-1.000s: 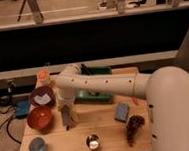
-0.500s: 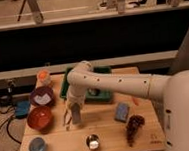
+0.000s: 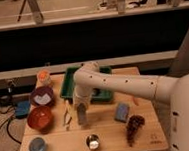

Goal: Place eraser in table surface

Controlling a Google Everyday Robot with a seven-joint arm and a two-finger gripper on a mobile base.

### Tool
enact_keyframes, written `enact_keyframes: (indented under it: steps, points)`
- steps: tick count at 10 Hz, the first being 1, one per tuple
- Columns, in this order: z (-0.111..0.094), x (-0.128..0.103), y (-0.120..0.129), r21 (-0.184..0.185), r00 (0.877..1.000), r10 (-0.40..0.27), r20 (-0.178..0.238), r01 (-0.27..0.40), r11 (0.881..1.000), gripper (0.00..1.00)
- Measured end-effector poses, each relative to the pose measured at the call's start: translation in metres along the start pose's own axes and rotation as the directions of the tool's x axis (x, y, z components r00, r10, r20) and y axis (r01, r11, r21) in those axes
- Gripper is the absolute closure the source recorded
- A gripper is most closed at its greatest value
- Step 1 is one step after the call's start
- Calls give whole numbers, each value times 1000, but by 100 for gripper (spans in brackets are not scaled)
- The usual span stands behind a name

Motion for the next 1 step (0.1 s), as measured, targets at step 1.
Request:
enact_keyframes:
  steps: [1]
  points:
    - [-1, -1, 8, 0, 1000, 16, -2, -16, 1000, 92]
